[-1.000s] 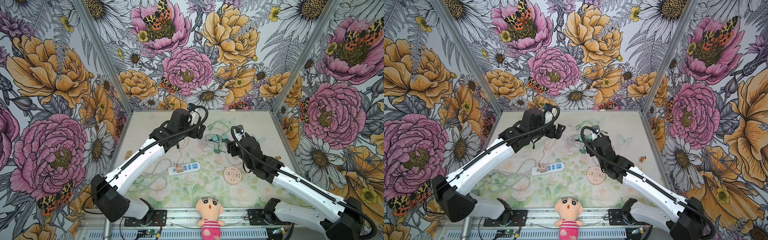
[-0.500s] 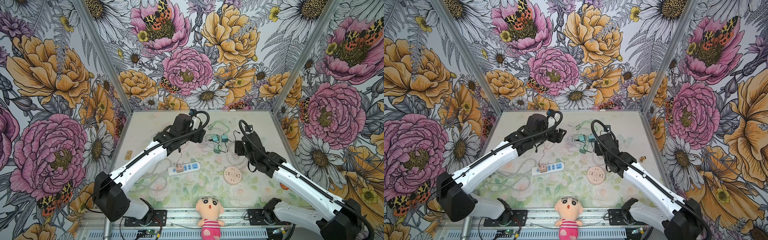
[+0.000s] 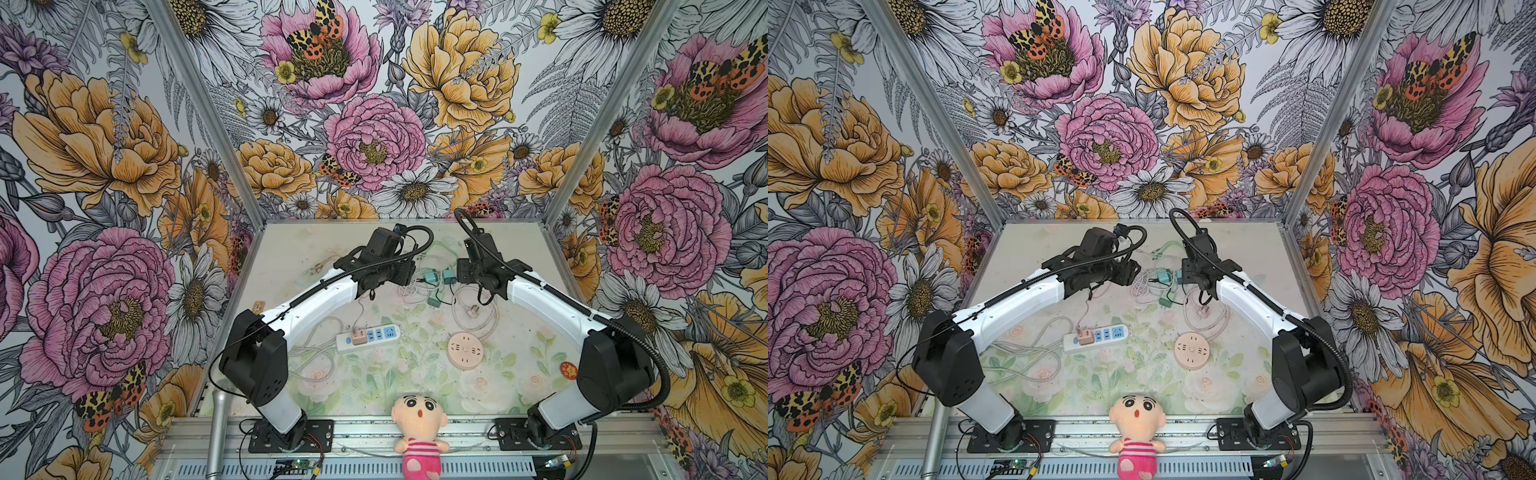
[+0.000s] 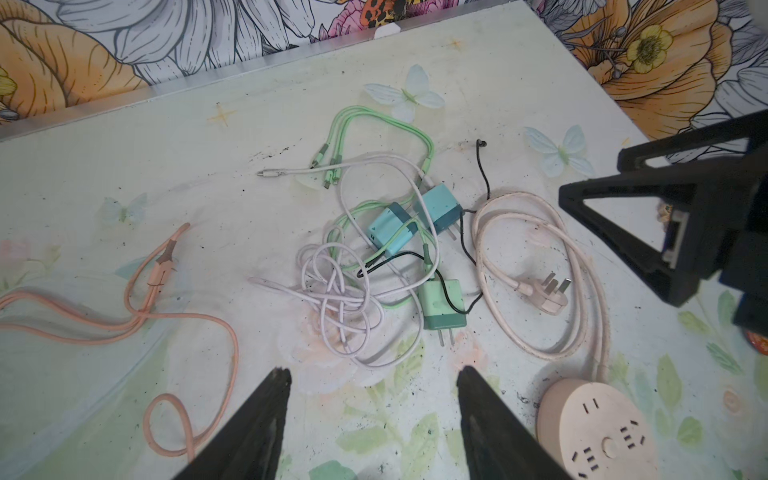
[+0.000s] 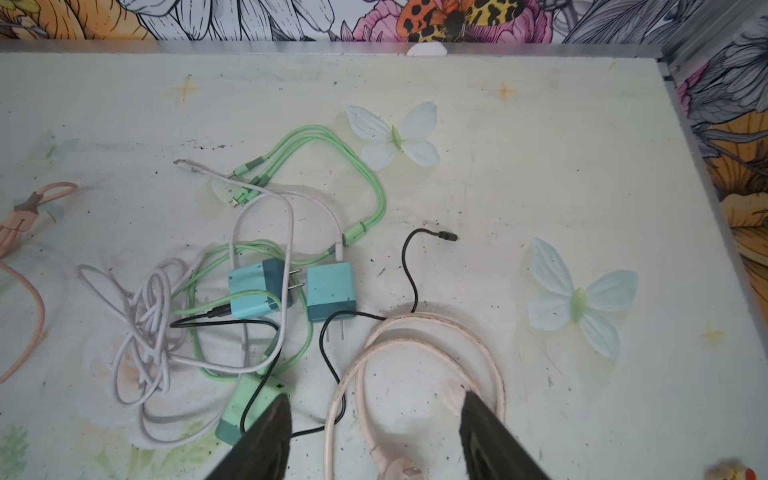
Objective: Insert the plug
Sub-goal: 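Move both grippers toward the teal chargers farther from the robot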
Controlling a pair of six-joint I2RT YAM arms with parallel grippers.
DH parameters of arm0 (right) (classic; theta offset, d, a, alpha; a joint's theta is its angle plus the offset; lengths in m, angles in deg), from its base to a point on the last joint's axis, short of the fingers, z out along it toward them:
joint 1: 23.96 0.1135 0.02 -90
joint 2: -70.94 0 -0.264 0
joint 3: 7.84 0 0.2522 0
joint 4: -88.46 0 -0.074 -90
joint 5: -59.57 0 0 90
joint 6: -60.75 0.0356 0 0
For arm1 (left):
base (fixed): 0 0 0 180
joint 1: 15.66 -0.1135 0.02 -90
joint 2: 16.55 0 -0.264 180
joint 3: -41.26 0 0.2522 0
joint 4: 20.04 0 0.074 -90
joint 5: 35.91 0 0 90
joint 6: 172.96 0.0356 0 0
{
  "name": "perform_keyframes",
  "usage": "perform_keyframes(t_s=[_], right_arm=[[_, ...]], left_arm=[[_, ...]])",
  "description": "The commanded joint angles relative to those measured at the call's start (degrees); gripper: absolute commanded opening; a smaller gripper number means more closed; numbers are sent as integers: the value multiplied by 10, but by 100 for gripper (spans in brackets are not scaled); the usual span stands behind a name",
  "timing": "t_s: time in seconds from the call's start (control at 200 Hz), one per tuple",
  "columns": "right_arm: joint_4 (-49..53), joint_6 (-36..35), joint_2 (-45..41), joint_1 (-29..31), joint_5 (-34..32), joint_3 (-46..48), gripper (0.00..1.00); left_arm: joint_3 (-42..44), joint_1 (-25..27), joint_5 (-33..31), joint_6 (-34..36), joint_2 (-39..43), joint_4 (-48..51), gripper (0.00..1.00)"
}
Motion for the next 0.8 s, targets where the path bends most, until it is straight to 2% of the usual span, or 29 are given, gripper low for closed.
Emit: perform_keyframes(t_s=[0.0,0.16,0.51,0.796], right_arm=[[-13,-4,25,-12,25,-29,64],[-24,0,45,-22,47,-35,62],[-35,-3,41,-42,53,-17,61],[-46,-6,19,-52,58,15,61]], left_arm=[[-39,-4,27,-13,-16,-9,66],[-96,-3,6,-15,-79,42,67],[-185,18,-47,-51,-199,124,67],[-218,17,-36,-79,-261,136,57]])
